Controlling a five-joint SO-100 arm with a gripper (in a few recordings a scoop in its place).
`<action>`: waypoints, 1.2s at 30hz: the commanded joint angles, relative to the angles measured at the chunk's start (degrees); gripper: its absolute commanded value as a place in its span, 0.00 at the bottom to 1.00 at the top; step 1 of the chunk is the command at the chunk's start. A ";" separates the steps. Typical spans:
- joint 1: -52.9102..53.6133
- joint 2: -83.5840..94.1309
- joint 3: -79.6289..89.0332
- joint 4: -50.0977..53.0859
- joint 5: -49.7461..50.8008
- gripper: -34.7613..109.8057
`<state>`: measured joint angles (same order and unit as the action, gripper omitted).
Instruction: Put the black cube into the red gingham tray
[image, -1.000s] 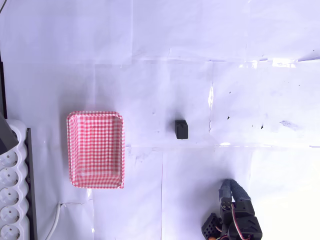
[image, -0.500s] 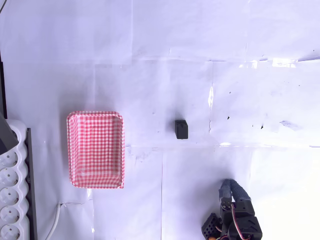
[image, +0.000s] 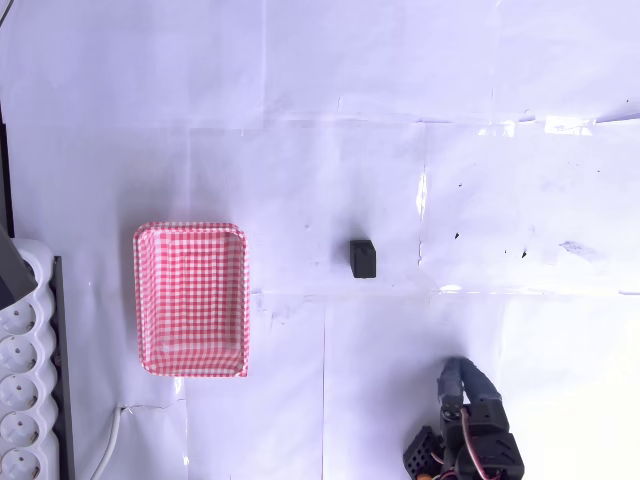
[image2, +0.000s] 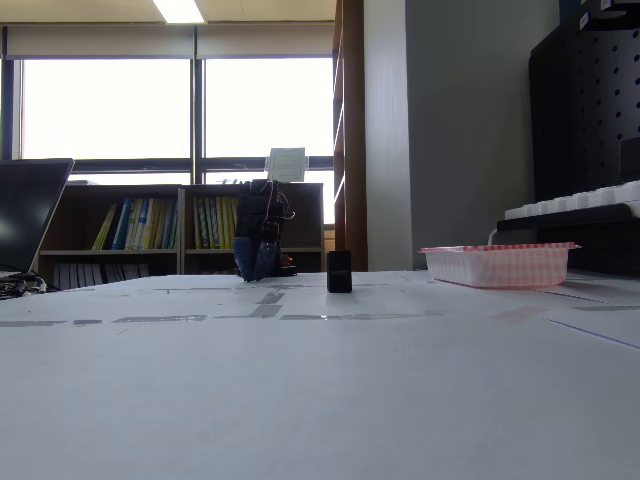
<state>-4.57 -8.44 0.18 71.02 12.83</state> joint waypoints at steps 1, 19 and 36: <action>-2.29 10.90 1.67 -9.67 6.86 0.25; -17.23 58.10 13.62 -52.47 -8.35 0.55; -16.61 88.42 1.49 -119.36 -7.29 0.57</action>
<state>-20.13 74.53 1.05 -42.10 5.10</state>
